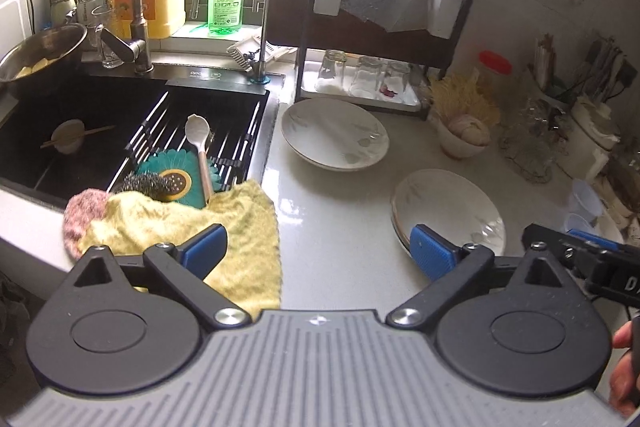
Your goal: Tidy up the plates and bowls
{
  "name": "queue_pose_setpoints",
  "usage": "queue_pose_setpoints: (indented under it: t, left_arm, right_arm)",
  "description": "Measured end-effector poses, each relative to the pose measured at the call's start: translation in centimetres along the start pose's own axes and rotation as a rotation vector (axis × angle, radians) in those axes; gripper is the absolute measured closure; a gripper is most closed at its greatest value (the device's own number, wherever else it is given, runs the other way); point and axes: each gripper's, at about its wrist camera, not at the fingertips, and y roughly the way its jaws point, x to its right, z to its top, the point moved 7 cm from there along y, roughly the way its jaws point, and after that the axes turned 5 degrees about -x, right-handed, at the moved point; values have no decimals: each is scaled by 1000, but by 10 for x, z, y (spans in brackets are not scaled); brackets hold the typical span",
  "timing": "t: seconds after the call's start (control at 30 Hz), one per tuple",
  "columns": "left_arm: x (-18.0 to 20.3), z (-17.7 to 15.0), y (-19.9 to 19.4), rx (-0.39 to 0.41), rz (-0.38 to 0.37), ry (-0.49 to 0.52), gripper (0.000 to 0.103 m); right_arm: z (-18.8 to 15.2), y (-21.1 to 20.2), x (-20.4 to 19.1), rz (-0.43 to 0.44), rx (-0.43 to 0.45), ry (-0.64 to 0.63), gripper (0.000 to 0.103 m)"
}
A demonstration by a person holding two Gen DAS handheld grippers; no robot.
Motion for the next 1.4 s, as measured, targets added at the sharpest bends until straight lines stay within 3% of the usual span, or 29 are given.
queue_pose_setpoints:
  t: [0.43,0.7,1.07,1.23,1.4]
  left_arm:
    - [2,78,113,-100,38,-44,3]
    - [-13,114,167,-130,40,-156,3]
    - [-22,144,220,-164,57,-223,3]
    - [-29,149,245,-191,66,-253,3]
    - [-37,142,266,-227,37,-301,4]
  right_arm:
    - [75,105,29,41,-64,5,17]
    - [105,167,40,97,-135,8,17]
    - [125,242,37,160,-250,-18,17]
    - [123,272,39,136,-309,-37,24]
    - [119,297,48,120,-368,-26,24]
